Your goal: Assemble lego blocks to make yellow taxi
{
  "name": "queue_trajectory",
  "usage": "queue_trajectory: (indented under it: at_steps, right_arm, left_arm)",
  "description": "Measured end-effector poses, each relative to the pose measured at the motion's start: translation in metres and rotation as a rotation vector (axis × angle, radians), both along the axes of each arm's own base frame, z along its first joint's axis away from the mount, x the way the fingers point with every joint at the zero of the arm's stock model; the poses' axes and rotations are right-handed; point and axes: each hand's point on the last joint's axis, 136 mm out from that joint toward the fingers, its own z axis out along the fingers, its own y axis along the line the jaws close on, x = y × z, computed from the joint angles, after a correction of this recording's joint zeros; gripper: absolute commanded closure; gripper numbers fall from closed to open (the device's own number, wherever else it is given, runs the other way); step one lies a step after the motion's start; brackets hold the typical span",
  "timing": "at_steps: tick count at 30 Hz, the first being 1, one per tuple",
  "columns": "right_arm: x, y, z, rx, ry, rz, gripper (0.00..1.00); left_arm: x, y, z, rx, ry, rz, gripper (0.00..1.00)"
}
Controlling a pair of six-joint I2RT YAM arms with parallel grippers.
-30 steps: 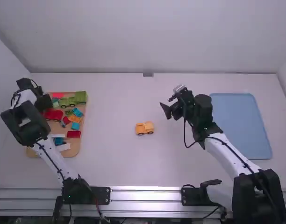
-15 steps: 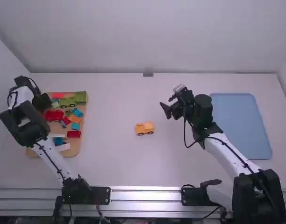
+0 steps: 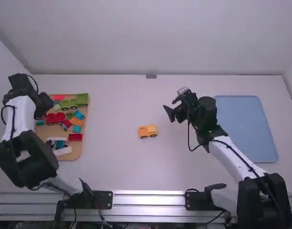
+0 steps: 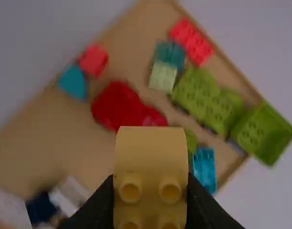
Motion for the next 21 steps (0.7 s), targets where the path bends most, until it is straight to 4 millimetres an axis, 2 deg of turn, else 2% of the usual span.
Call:
queue_trajectory:
  at_steps: [3,6,8,9,12,13,15,17,19,21]
  right_arm:
    - [0.001,0.0,0.001,0.003,-0.004,-0.001,0.01]
    - [0.001,0.0,0.003,0.005,-0.01,-0.001,0.01]
    - [0.001,0.001,0.004,0.001,-0.019,0.002,0.01]
    - [0.001,0.001,0.003,-0.002,-0.02,0.003,0.02]
    - [0.001,0.0,0.003,-0.012,-0.026,0.007,0.01]
    - [0.001,0.0,0.003,-0.013,-0.027,0.007,0.01]
    - [0.001,0.0,0.003,-0.016,-0.029,0.008,0.01]
    - [0.001,0.0,0.003,-0.018,-0.03,0.009,0.01]
    - [0.001,0.0,0.002,-0.019,-0.025,0.01,0.02]
    - [0.0,0.0,0.001,-0.021,-0.019,0.01,0.01]
  left_arm:
    - [-0.024,-0.038,-0.021,-0.066,0.02,0.092,0.98]
    - [-0.029,-0.073,-0.035,-0.093,0.003,0.108,0.98]
    - [-0.018,-0.109,-0.038,-0.108,-0.06,0.071,0.98]
    - [-0.014,-0.119,-0.039,-0.114,-0.079,0.058,0.98]
    - [0.007,-0.181,-0.039,-0.185,-0.169,-0.063,0.98]
    - [0.008,-0.193,-0.04,-0.206,-0.176,-0.086,0.98]
    - [0.005,-0.229,-0.047,-0.282,-0.158,-0.125,0.98]
    - [-0.006,-0.25,-0.056,-0.349,-0.113,-0.098,0.98]
    - [-0.015,-0.261,-0.061,-0.4,-0.081,-0.037,0.98]
    - [-0.014,-0.266,-0.06,-0.427,-0.087,-0.003,0.98]
